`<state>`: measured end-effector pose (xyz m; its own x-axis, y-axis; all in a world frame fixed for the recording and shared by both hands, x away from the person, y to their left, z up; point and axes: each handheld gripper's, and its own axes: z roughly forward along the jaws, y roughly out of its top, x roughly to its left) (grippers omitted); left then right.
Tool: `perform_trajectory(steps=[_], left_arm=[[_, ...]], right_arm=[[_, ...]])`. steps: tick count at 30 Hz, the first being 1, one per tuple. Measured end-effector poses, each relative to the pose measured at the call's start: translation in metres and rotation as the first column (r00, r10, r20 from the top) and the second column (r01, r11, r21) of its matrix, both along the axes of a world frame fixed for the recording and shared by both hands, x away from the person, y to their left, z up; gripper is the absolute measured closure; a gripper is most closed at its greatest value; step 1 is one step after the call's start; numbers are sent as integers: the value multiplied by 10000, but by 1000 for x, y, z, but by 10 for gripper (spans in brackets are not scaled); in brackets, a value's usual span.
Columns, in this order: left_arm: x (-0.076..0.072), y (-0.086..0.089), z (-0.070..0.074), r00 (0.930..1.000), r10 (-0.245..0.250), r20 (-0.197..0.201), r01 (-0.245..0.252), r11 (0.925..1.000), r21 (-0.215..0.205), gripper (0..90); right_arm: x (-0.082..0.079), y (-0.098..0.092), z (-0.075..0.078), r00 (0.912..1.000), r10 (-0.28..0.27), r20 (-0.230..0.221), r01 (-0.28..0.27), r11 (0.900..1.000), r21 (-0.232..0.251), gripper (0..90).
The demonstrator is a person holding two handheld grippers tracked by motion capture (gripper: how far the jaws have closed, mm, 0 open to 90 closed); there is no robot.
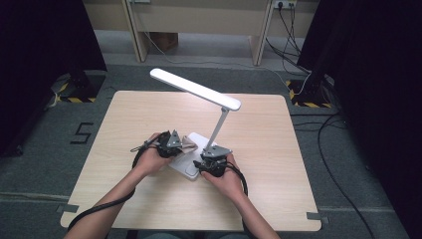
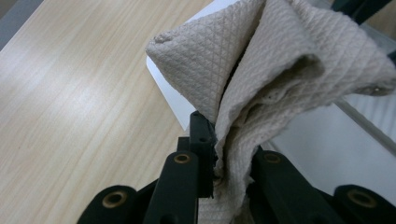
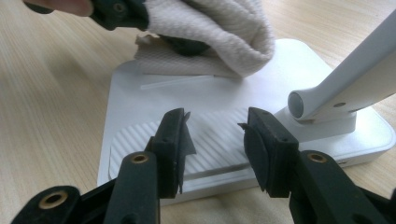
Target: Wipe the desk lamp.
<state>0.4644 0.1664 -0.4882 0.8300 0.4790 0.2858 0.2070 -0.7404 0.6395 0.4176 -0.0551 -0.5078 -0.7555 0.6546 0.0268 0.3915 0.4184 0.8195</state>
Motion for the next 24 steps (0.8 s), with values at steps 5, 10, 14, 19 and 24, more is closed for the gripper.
perform_trajectory(steps=[5,10,14,19,24], left_arm=[[-10,4,1,10000,-6,-63,6,10000,-15,829],[-27,12,0,9999,74,-84,-75,9999,-151,828],[-44,19,-2,9999,57,-155,-65,9989,-466,828],[-55,23,-3,9998,76,-174,-86,9981,-607,825],[-65,27,-3,9998,16,-199,-30,9976,-691,822]], right_arm=[[0,0,0,10000,6,23,-6,10000,6,584],[0,0,0,10000,6,9,-6,10000,-7,584],[1,0,-1,10000,-7,40,6,10000,49,593],[1,0,0,10000,-36,64,36,10000,17,586],[0,0,-1,9999,-78,72,77,10000,42,586]])
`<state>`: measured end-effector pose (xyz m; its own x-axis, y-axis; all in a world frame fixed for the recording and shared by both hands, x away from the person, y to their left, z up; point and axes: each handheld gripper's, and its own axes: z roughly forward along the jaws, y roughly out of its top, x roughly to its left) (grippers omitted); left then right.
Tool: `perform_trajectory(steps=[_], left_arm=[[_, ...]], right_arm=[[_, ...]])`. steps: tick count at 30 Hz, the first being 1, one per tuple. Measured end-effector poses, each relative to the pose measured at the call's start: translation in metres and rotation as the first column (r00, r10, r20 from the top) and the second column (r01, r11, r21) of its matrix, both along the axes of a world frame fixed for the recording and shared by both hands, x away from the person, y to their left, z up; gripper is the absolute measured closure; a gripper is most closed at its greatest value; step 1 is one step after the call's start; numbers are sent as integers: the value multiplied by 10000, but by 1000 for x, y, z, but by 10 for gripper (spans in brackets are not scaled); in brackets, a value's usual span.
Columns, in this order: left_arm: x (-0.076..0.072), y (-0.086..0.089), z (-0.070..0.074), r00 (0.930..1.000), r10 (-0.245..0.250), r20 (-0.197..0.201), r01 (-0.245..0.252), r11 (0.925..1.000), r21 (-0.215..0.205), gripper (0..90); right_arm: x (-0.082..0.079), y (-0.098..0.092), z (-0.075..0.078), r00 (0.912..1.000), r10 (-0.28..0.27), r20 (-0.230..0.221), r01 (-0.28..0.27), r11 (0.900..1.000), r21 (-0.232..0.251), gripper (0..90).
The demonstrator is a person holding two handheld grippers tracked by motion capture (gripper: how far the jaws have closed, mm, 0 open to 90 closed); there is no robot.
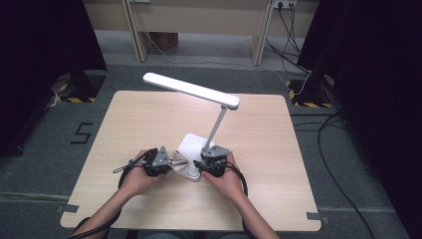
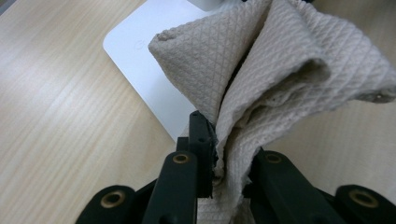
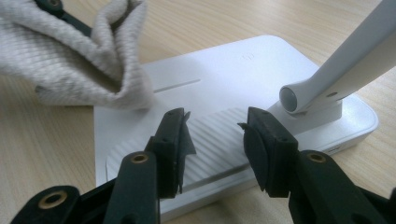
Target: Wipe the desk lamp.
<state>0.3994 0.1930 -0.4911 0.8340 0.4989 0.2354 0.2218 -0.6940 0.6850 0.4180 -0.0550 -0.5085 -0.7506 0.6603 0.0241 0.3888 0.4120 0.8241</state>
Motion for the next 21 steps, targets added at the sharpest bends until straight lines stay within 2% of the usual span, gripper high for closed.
perform_trajectory(steps=[7,11,14,17,19,21], left_arm=[[-19,4,-1,9995,-255,-186,255,9997,36,821],[-19,3,8,9986,-335,-416,313,9982,-513,822],[-5,0,21,9991,13,-417,-63,9925,-1219,825],[19,-11,29,9971,553,-533,-645,9793,-1919,825],[42,-22,29,9942,781,-740,-922,9728,-2126,824],[59,-31,28,9933,904,-727,-1031,9748,-1977,823]], right_arm=[[1,0,1,10000,40,-5,-40,10000,-79,586],[0,0,1,10000,7,-16,-7,10000,-55,586],[1,0,0,10000,26,3,-26,10000,-43,586],[0,0,0,10000,-13,-73,13,10000,8,586],[0,0,0,10000,-4,-59,5,10000,4,586],[1,0,0,10000,22,-41,-22,10000,-7,586]])
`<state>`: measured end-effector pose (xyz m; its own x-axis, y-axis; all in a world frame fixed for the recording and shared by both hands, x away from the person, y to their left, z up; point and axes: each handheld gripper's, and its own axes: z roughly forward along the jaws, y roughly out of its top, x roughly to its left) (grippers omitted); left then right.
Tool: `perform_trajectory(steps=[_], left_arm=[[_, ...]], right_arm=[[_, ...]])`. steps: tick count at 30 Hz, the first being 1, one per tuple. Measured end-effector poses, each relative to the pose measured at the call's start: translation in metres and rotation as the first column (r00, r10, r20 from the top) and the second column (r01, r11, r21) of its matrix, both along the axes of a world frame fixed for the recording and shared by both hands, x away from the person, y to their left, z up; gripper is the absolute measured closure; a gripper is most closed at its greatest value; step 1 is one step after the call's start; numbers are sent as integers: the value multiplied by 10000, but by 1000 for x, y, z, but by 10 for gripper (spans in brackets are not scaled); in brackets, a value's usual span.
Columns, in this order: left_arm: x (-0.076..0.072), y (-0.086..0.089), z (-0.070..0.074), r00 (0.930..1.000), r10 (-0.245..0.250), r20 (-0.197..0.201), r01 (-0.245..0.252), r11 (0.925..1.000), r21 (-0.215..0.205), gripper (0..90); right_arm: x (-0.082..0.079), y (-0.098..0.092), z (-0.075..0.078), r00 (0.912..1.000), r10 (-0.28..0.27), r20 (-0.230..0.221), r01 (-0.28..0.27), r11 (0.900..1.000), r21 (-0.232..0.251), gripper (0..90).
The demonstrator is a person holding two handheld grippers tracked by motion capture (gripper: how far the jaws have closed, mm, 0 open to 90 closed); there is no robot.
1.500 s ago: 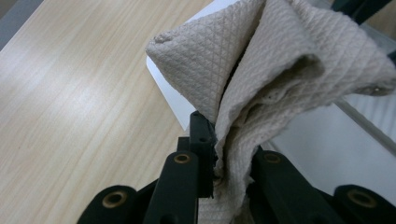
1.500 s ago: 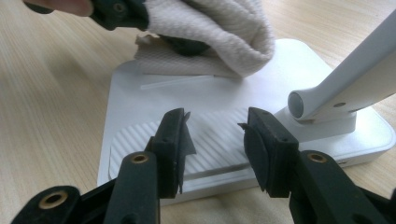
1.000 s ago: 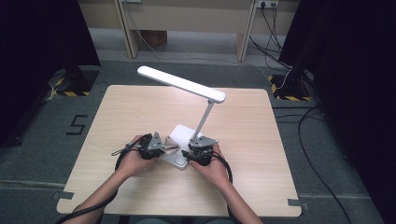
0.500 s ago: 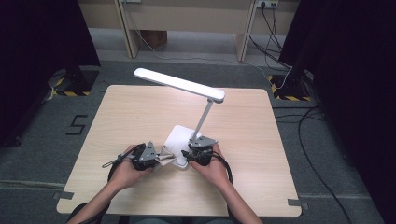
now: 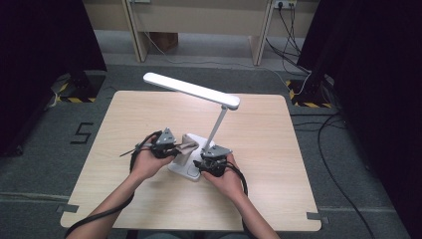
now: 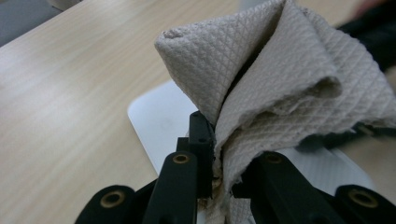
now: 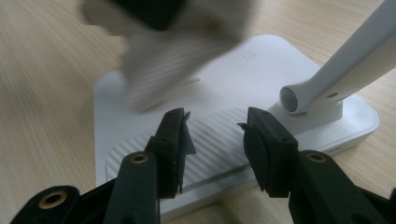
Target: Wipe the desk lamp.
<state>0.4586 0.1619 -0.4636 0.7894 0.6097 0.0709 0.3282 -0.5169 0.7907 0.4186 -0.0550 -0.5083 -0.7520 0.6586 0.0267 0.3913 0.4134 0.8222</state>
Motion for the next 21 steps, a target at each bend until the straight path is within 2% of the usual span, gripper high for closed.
perform_trajectory(steps=[2,5,7,13,16,18,21], left_arm=[[18,-9,-2,9998,149,-139,-150,9998,-95,822],[40,-19,-6,9988,413,-260,-415,9991,-34,822],[52,-25,-9,9979,427,-495,-424,9991,53,819],[67,-34,-19,9966,502,-659,-496,9987,102,813],[73,-39,-20,9964,432,-734,-397,9980,488,809],[76,-43,-20,9971,391,-650,-340,9964,775,808],[79,-48,-21,9974,430,-571,-376,9949,936,805]], right_arm=[[0,0,0,10000,3,21,-3,10000,16,586],[0,0,-1,10000,7,7,-7,10000,54,586],[0,-1,0,10000,26,3,-26,10000,32,586],[1,-1,-1,10000,63,34,-63,10000,52,586],[0,0,-1,10000,57,0,-57,10000,74,586],[0,0,-1,10000,62,31,-62,10000,44,586],[0,0,-1,10000,66,7,-66,10000,63,586]])
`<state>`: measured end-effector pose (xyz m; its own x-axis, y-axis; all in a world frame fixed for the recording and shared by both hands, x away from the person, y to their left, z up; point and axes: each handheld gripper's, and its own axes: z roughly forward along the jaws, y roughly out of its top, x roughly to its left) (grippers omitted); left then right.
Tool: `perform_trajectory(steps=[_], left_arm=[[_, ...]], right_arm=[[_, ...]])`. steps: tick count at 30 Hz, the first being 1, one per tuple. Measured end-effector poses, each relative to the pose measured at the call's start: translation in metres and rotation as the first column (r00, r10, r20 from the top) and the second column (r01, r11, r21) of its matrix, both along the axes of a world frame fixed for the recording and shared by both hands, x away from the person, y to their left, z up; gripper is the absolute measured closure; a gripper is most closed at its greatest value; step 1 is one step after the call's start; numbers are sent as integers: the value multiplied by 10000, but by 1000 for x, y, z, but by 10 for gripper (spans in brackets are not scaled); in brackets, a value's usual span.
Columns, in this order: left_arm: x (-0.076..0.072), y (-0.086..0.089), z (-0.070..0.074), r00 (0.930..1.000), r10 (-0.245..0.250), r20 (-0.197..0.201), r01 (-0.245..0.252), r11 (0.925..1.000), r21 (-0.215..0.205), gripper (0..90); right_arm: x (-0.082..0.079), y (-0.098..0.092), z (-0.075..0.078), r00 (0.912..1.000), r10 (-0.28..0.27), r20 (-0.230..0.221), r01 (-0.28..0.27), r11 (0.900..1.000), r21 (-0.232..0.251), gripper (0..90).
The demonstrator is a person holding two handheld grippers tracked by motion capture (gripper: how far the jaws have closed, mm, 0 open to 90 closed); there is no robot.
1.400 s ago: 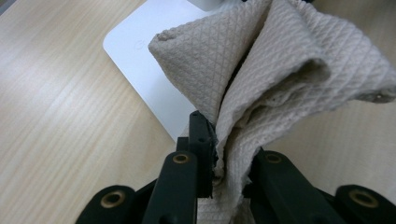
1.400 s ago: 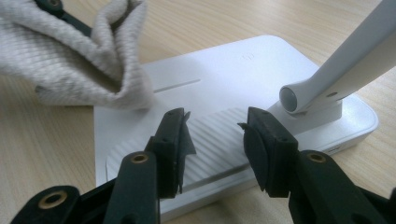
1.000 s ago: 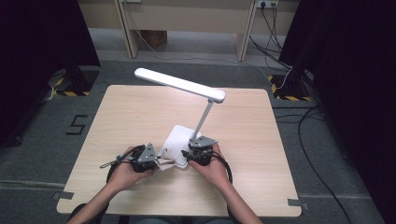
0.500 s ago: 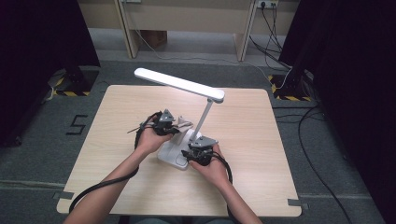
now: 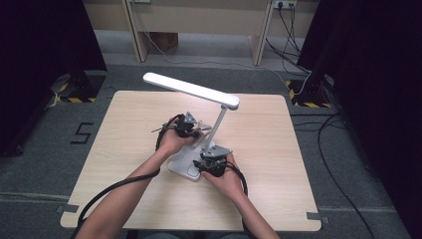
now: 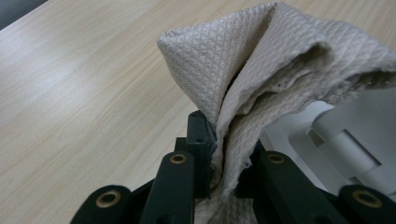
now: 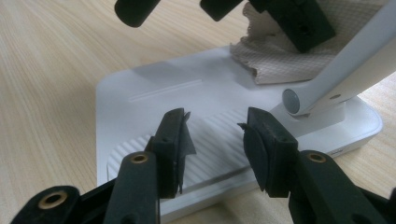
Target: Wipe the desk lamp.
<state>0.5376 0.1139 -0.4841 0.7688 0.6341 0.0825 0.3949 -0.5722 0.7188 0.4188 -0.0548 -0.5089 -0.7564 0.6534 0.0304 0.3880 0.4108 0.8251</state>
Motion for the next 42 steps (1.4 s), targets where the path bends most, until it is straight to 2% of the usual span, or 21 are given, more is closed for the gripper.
perform_trajectory(steps=[3,6,10,11,14,17,20,27,33,37,42], left_arm=[[3,-2,-1,9999,104,-26,-103,9999,119,801],[4,-3,-1,9999,129,108,-133,9991,397,794],[5,-8,0,10000,90,21,-91,9971,756,803],[5,-9,1,10000,26,-21,-24,9960,892,806],[6,-11,3,9998,21,-217,-1,9954,956,815],[7,-12,6,9981,-75,-605,141,9939,1094,814],[5,-12,8,9969,-331,-714,423,9904,1318,814],[-3,-13,11,9952,-579,-786,702,9840,1637,818],[-11,-10,12,9928,-670,-992,819,9845,1550,819],[-20,-4,9,9933,-650,-952,772,9883,1311,821],[-28,0,9,9931,-666,-969,790,9882,1311,822]], right_arm=[[0,0,0,10000,-5,11,5,10000,-12,586],[0,0,0,10000,-23,-15,23,10000,7,586],[0,0,0,10000,-8,26,8,10000,-9,586],[0,0,0,10000,-9,22,9,10000,-5,586],[0,0,0,10000,-7,29,7,10000,0,586],[0,0,0,10000,-3,36,3,10000,-7,586],[0,0,0,10000,-1,41,1,10000,-11,586],[-1,0,0,10000,-21,50,21,10000,6,585],[-1,0,0,10000,-16,48,16,10000,10,585],[-1,0,0,10000,-25,46,25,10000,10,585],[-1,0,-1,10000,-35,73,35,10000,8,585]])
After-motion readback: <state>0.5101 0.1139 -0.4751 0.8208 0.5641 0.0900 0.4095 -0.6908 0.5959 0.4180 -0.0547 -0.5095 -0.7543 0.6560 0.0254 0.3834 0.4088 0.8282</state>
